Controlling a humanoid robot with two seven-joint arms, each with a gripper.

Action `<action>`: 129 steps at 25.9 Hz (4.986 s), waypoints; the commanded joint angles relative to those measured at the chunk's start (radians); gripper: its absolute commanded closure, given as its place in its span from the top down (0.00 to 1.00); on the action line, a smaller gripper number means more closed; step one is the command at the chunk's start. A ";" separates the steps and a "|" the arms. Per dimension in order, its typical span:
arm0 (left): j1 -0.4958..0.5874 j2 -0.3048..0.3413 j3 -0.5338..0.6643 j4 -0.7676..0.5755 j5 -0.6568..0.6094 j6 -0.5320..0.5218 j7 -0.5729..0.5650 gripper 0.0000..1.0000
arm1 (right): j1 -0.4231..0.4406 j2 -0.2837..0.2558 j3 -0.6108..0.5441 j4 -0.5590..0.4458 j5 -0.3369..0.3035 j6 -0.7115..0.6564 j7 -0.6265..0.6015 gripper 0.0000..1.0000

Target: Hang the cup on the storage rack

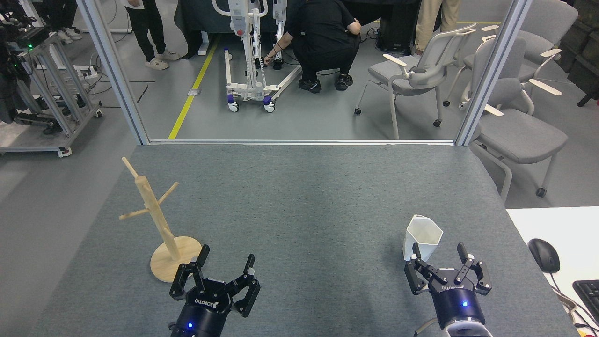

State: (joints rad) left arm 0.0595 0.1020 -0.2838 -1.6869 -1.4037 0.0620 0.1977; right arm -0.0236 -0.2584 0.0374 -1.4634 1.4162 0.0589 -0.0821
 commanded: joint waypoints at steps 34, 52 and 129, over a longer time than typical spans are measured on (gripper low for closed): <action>-0.004 -0.016 -0.003 0.021 0.006 -0.005 0.003 1.00 | -0.036 -0.018 0.035 0.195 -0.002 -0.033 -0.001 0.99; -0.003 -0.015 -0.002 0.021 0.006 -0.005 0.003 1.00 | -0.239 -0.047 0.087 0.425 -0.106 -0.050 0.001 0.99; -0.004 -0.073 -0.178 0.067 -0.009 0.027 -0.092 0.96 | -0.593 -0.061 0.903 -0.075 -0.140 0.756 0.452 0.17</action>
State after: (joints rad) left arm 0.0606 0.0487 -0.4376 -1.6334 -1.4073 0.0821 0.1172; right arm -0.5760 -0.3168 0.9306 -1.5367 1.2772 0.8050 0.3157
